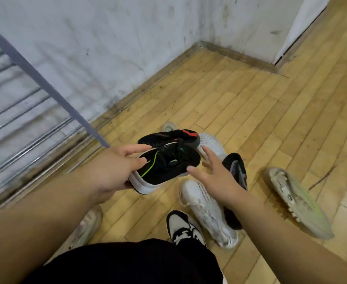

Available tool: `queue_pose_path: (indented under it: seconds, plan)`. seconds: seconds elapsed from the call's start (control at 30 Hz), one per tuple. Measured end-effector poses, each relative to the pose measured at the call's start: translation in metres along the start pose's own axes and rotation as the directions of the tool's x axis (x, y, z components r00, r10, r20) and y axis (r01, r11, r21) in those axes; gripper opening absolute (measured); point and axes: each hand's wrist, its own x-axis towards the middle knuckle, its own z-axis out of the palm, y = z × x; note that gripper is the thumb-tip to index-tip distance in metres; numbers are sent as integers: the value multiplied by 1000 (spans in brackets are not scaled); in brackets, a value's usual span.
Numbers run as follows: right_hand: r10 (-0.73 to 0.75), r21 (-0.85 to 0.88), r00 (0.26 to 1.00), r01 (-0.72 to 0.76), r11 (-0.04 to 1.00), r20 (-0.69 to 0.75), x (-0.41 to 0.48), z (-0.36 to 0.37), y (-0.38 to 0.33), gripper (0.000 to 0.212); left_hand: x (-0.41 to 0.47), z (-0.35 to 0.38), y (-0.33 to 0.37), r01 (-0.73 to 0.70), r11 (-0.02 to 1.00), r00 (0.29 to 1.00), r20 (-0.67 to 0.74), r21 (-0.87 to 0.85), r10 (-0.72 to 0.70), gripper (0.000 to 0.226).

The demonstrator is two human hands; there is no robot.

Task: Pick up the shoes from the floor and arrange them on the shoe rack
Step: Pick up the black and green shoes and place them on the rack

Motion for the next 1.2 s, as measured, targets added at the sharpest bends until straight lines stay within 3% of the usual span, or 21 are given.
queue_pose_path:
  seconds: [0.07,0.2,0.27,0.33,0.43,0.5,0.57,0.63,0.73,0.83,0.93,1.03,1.13,1.2]
  plan:
    - [-14,167,995,-3,986,98,11,21,-55,71,-27,-20,7,-88,995,996,-28,-51,86,35]
    - [-247,66,949,238,969,198,-1,78,-151,75,-109,-79,-15,-227,966,964,-168,-126,205,41]
    - [-348,-2,870,372,928,349,-22,109,-198,71,-159,-114,-38,-289,940,930,-286,-179,231,44]
    - [-411,-96,744,533,841,527,-48,144,-238,73,-212,-143,-68,-344,899,885,-412,-271,215,50]
    - [-399,-180,559,716,674,727,-94,201,-291,78,-283,-166,-110,-476,756,776,-619,-450,119,44]
    - [-399,-193,473,800,567,786,-120,241,-316,73,-314,-175,-131,-560,674,684,-728,-482,48,39]
    - [-458,-198,446,847,493,769,-144,277,-334,63,-333,-184,-144,-627,635,589,-808,-452,6,37]
    - [-525,-168,448,852,496,724,-166,306,-343,57,-348,-192,-154,-675,594,513,-857,-437,-48,38]
    - [-531,-82,487,785,614,694,-190,331,-329,57,-369,-197,-174,-718,539,455,-883,-439,-113,42]
    - [-460,-15,523,672,740,717,-201,342,-303,59,-384,-197,-187,-684,561,485,-865,-467,-128,42]
    - [-420,148,510,490,859,750,-207,346,-294,42,-393,-189,-192,-653,569,551,-829,-499,-96,38]
    - [-437,241,489,412,879,755,-221,353,-290,39,-405,-184,-194,-631,645,519,-853,-431,-62,37]
    - [-469,307,462,385,871,752,-246,359,-294,44,-430,-188,-195,-521,821,398,-917,-234,-9,37]
    - [-504,326,417,428,843,756,-265,366,-301,50,-450,-192,-202,-486,863,325,-945,-134,36,37]
